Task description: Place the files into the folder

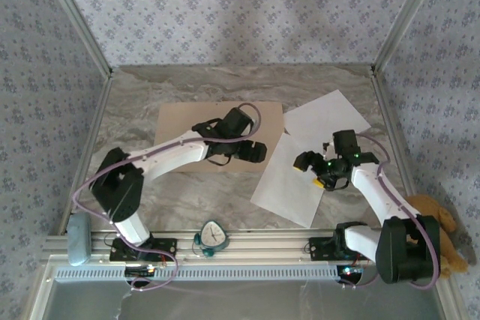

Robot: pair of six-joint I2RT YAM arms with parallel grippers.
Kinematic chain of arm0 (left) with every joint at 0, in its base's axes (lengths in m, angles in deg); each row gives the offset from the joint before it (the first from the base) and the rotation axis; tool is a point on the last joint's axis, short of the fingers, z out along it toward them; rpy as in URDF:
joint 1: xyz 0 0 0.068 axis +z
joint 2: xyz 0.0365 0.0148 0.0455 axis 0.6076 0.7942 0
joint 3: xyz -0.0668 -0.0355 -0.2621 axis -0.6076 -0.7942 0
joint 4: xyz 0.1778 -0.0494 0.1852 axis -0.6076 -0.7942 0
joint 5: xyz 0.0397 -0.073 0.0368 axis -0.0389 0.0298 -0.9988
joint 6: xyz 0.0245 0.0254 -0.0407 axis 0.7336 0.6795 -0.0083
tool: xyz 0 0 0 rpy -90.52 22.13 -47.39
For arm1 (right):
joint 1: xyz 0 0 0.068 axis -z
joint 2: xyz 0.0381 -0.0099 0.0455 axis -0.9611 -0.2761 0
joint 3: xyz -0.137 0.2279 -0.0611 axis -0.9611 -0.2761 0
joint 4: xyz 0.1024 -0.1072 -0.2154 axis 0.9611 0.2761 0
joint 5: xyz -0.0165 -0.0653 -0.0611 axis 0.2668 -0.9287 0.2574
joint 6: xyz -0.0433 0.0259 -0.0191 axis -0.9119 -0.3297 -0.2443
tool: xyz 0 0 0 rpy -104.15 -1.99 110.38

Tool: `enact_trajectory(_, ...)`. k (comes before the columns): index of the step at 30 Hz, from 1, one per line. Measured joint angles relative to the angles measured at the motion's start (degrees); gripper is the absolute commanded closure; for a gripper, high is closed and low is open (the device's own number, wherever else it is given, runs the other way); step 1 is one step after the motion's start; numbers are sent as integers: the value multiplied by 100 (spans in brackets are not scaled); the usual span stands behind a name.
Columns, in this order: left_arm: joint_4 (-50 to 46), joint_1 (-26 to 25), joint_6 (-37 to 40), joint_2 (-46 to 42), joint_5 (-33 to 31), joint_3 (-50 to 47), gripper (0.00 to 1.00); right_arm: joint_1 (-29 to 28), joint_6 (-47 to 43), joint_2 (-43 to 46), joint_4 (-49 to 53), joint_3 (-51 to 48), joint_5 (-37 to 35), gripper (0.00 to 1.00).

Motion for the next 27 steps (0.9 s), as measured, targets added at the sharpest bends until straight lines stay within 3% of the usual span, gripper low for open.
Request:
enact_trajectory(10, 70, -280, -125, 1346, 20, 894, 15, 11, -98, -260, 111, -131, -341, 9)
enact_trajectory(27, 223, -387, -402, 1827, 304, 1115, 18, -28, -109, -846, -490, -247, -315, 10)
